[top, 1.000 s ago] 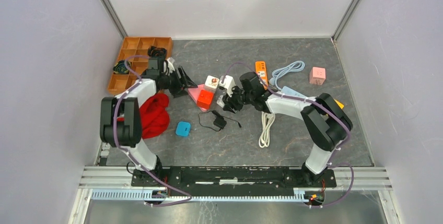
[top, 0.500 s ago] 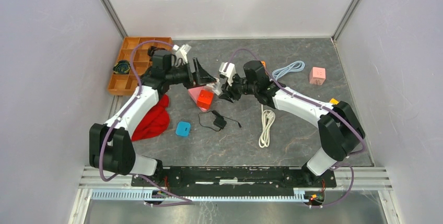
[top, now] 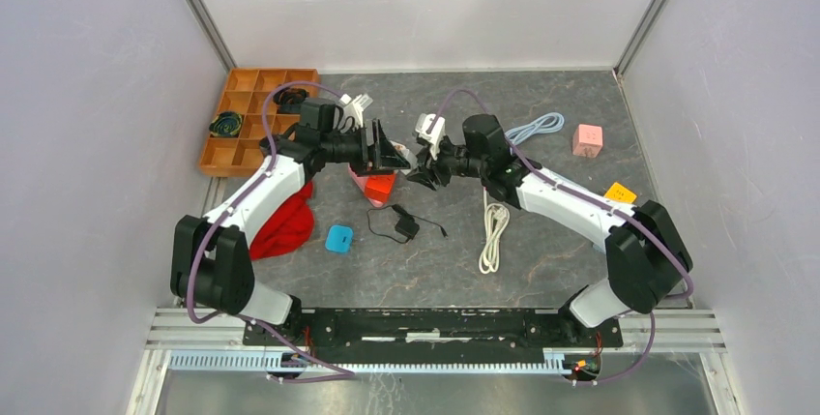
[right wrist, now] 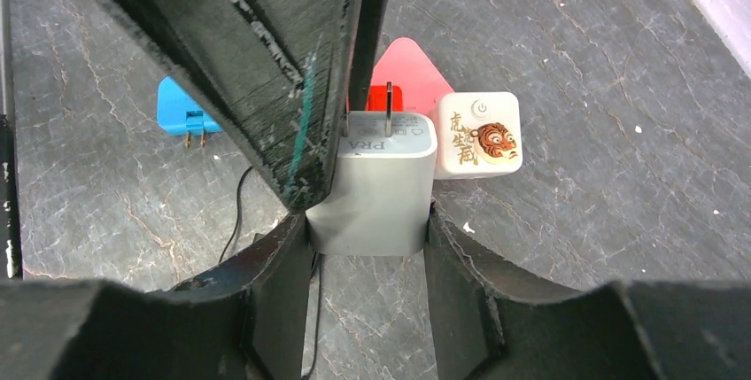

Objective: Insert the plug
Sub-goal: Insert the plug into the socket.

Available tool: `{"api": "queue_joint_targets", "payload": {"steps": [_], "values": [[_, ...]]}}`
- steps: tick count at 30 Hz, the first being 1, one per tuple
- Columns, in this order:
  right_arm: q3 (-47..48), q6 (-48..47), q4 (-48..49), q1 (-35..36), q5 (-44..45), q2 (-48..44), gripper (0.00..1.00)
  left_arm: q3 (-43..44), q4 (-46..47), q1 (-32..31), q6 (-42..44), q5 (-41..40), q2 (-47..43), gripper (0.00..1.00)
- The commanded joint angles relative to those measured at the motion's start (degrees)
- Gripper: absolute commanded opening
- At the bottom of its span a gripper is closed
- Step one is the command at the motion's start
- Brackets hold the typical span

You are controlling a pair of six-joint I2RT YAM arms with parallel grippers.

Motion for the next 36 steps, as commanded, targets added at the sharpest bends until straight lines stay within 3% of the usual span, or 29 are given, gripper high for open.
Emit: {"api": "queue_joint_targets", "payload": {"steps": [1, 7, 13, 14, 18, 20, 21, 22, 23, 27, 30, 34, 36], "values": [[-3.21, 1.34, 9.22, 0.07, -3.66, -4.62, 0.21, 2.57, 0.3, 0.25, 1.21, 1.36, 0.63, 0.78], [-4.34, -0.32, 10.44, 0.03, -6.72, -5.24, 0.22, 1.07, 5.37, 0.3, -4.98, 7.27, 0.45, 0.72], [-2.32, -2.52, 7.36, 0.08, -8.93, -4.34, 0.21, 2.84, 4.19, 0.3, -5.0, 6.4, 0.36, 0.71], [-2.27, -2.52, 7.34, 0.09, -8.74, -4.4, 0.21, 3.17, 3.31, 0.3, -4.39, 6.29, 0.54, 0.65], [-3.46, -0.99, 9.14, -0.13, -4.57, -6.05, 0.25, 3.4, 2.52, 0.32, -4.48, 6.24, 0.04, 0.24], [-5.07, 0.77, 11.86, -0.4, -2.45, -7.48, 0.39, 2.94, 4.09, 0.36, -6.66, 6.72, -0.91, 0.15], [-6.49, 2.27, 14.53, -0.69, -2.72, -8.23, 0.52, 2.5, 5.8, 0.38, -8.51, 7.42, -1.53, 0.13], [-8.18, 3.85, 18.21, -0.89, -3.03, -9.55, 0.8, 1.86, 8.2, 0.5, -11.0, 8.24, -2.2, 0.12], [-10.58, 5.98, 21.97, -1.05, -2.96, -11.05, 0.97, 1.04, 11.41, 0.6, -14.15, 9.23, -2.89, 0.11], [-20.45, 16.15, 43.61, -2.69, -6.85, -16.43, 0.98, -1.94, 27.05, 0.79, -28.32, 12.03, -5.58, 0.1], [-25.5, 20.44, 55.55, -3.69, -7.28, -19.48, 0.98, -2.38, 32.86, 0.82, -34.0, 13.53, -6.83, 0.1], [-23.88, 19.66, 56.02, -3.94, -9.11, -19.55, 0.97, -3.79, 40.7, 0.67, -41.15, 14.62, -8.87, 0.1], [-21.9, 20.32, 56.77, -3.96, -9.79, -18.34, 0.88, -4.36, 43.34, 0.63, -43.66, 14.72, -9.6, 0.1]]}}
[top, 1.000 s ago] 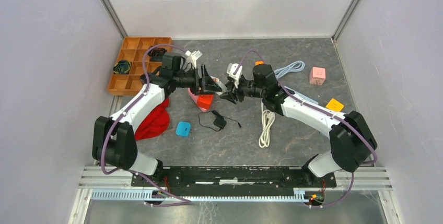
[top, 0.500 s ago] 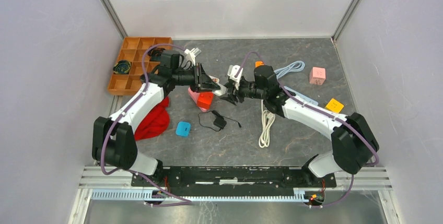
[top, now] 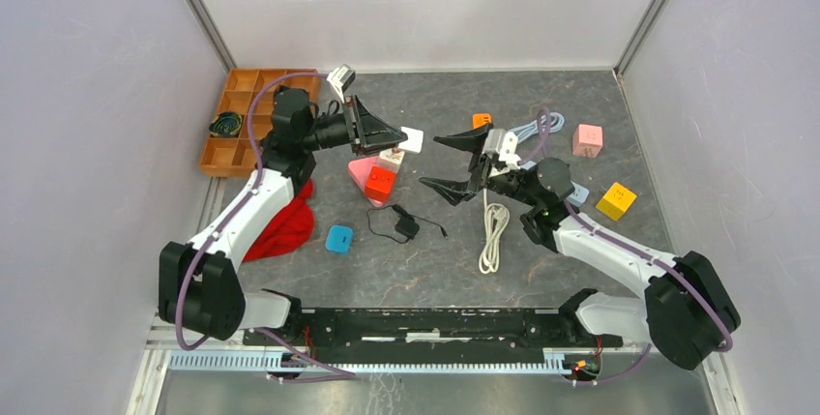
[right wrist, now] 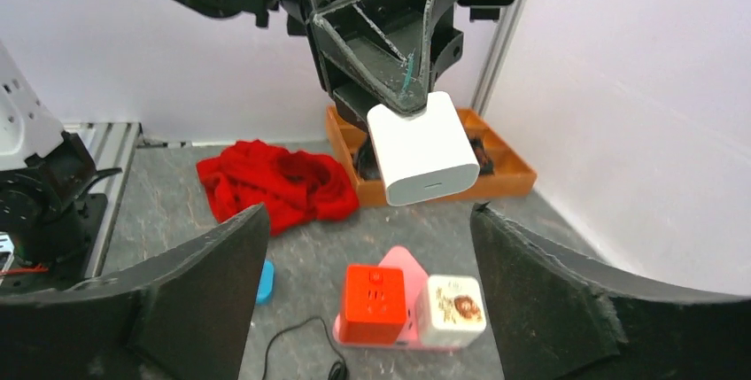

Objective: Insert the plug
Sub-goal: Insert the plug into the socket.

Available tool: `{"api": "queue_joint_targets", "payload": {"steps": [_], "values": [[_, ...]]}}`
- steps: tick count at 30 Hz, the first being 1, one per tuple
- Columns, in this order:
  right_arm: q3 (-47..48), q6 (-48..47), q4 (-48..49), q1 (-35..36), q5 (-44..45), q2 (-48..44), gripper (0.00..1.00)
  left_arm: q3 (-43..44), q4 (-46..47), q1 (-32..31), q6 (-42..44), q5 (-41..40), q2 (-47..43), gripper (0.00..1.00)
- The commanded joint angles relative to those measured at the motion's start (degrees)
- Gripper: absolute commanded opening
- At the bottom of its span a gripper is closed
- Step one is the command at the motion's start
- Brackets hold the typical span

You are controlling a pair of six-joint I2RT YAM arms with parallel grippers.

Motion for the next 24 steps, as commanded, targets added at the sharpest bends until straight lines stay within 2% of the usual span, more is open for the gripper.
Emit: {"api": "queue_joint_targets", "payload": {"steps": [1, 4, 8, 15, 24], "values": [[4.16, 4.01, 10.17, -0.11, -2.66, 1.33, 0.83, -1.31, 13.99, -0.11, -12.2, 3.2, -3.39, 0.1], [6.02, 5.62, 15.17, -0.08, -2.8, 3.65, 0.74, -2.64, 17.65, -0.4, -15.33, 3.24, -4.02, 0.1], [8.78, 6.0, 19.07, -0.13, -3.36, 6.99, 0.72, -3.93, 21.37, -0.67, -18.28, 3.49, -4.52, 0.1], [11.63, 4.97, 20.13, 0.08, -5.74, 11.03, 0.74, -4.06, 21.6, -0.69, -18.95, 3.94, -5.7, 0.1], [12.62, 7.64, 24.74, 0.5, -8.3, 13.37, 0.61, -4.7, 24.23, -0.75, -21.31, 3.38, -5.61, 0.1]]}}
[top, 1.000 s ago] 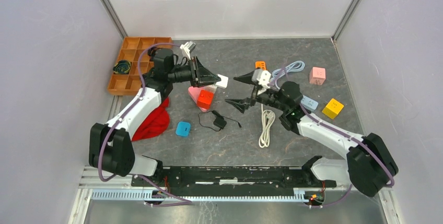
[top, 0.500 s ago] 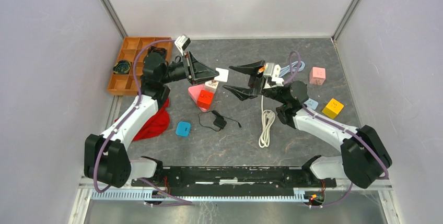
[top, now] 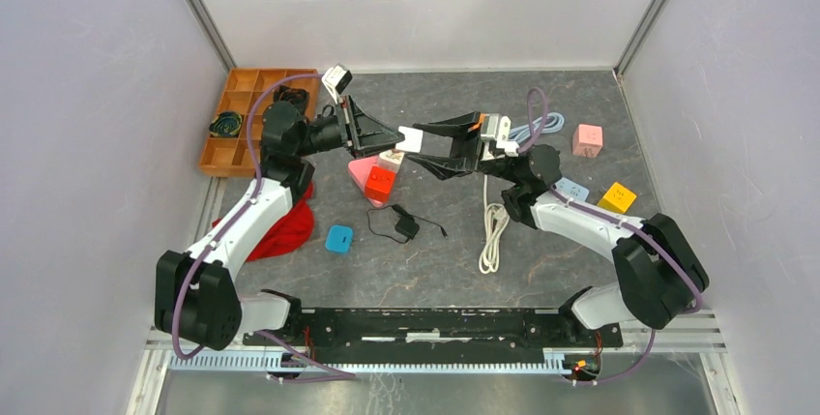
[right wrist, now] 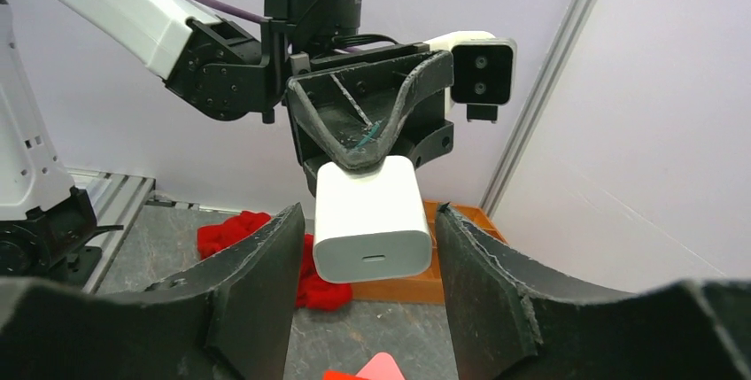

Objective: Insert the plug
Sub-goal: Insert the plug into the socket.

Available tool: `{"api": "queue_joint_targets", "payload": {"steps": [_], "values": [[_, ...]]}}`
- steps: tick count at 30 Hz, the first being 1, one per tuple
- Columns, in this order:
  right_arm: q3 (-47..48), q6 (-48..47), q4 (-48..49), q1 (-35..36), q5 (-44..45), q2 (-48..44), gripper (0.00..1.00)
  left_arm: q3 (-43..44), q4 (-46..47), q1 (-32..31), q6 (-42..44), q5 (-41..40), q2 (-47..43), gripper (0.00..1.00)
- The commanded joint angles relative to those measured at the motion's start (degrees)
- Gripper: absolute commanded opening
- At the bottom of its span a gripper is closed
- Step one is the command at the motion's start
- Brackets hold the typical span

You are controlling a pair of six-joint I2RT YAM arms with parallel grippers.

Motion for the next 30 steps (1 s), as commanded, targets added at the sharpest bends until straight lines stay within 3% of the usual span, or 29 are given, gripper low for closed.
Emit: {"api": "queue_joint_targets", "payload": {"steps": [1, 5, 6, 8, 11, 13, 16, 19, 24, 30], "values": [[3.14, 1.86, 5.89, 0.39, -1.86, 1.01, 0.59, -0.5, 5.59, -0.23, -5.19, 0.96, -1.78, 0.1], [3.35, 4.07, 8.67, 0.43, -1.72, 1.63, 0.31, -1.25, 6.13, -0.27, -5.59, 0.82, -1.84, 0.13], [3.61, 4.46, 8.44, 0.41, -1.48, 1.68, 0.26, -1.53, 5.91, -0.23, -5.51, 0.64, -1.83, 0.2], [3.51, 5.28, 7.61, 0.39, -0.33, 1.11, 0.24, -1.47, 1.82, 0.08, -1.77, -0.04, -2.08, 0.45], [3.72, 3.91, -0.23, 0.04, 1.46, -0.52, 0.22, 0.98, -15.11, 2.45, 11.89, -2.64, -3.43, 0.8], [4.93, 1.18, -10.01, -0.26, 2.6, -1.95, 0.2, 3.79, -28.19, 5.51, 21.74, -5.59, -3.86, 0.92], [10.25, -7.05, -30.83, -0.42, 4.33, -2.85, 0.18, 6.94, -41.68, 11.53, 31.42, -8.47, -2.88, 0.97], [18.8, -14.57, -52.34, -0.39, 6.02, -1.44, 0.16, 8.89, -49.32, 12.85, 39.76, -15.68, -0.31, 1.0], [37.55, -23.34, -85.59, 0.44, 13.61, 5.99, 0.17, 6.06, -49.63, 13.75, 45.67, -23.42, 4.08, 0.97], [55.94, -26.18, -107.77, 3.27, 21.95, 17.38, 0.17, 3.42, -48.79, 13.73, 50.08, -25.74, 8.0, 0.86]]}}
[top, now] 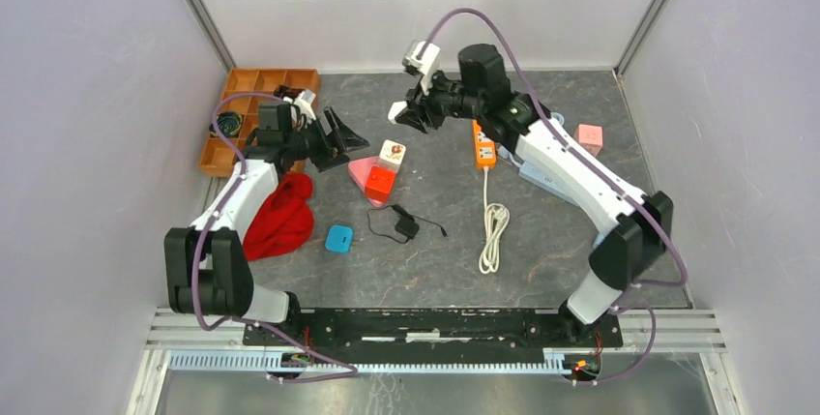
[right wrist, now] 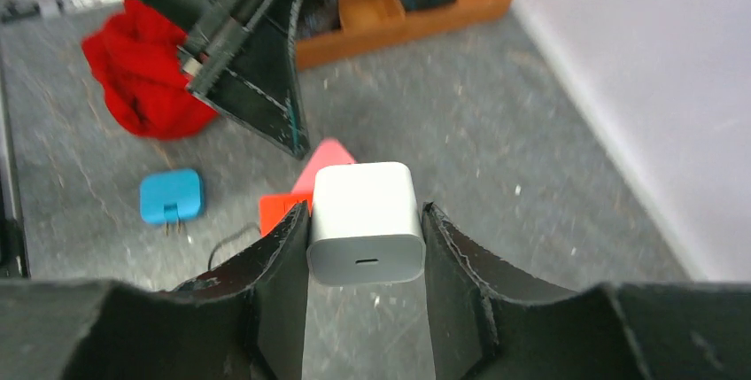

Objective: Insert the plug
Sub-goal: Insert the plug into the socket.

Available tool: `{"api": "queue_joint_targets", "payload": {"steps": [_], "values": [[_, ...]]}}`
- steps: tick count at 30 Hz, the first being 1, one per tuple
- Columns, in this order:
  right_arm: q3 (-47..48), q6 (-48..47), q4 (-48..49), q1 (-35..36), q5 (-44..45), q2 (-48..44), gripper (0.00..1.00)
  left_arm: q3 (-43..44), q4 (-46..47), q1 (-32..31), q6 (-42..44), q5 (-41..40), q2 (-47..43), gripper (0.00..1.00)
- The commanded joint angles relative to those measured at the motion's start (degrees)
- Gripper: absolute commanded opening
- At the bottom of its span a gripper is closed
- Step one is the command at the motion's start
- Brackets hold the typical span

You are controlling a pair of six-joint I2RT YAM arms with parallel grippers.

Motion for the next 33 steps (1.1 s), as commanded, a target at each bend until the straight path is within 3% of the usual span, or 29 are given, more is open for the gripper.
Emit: {"api": "queue_joint_targets", "payload": {"steps": [1, 5, 12, 24, 33], "values": [[12.3, -4.81, -24.94, 2.94, 8.54, 7.9, 0.18, -2.61, -0.07, 0.24, 7.34, -3.51, 1.01, 0.85], [20.74, -5.33, -32.48, 5.82, 10.13, 15.01, 0.18, -6.53, 3.35, 0.2, 6.33, -0.77, 2.65, 0.79], [24.92, -5.15, -34.92, 9.79, 10.84, 21.17, 0.18, -11.15, 8.26, 0.2, 6.0, 2.27, 6.41, 0.72], [24.2, -7.05, -33.49, 10.0, 9.0, 25.3, 0.18, -9.13, 8.63, 0.24, 6.43, 2.91, 11.0, 0.62], [26.4, -7.85, -34.3, 9.89, 9.6, 29.39, 0.18, -9.1, 7.51, 0.2, 7.45, 2.37, 12.05, 0.61]]}}
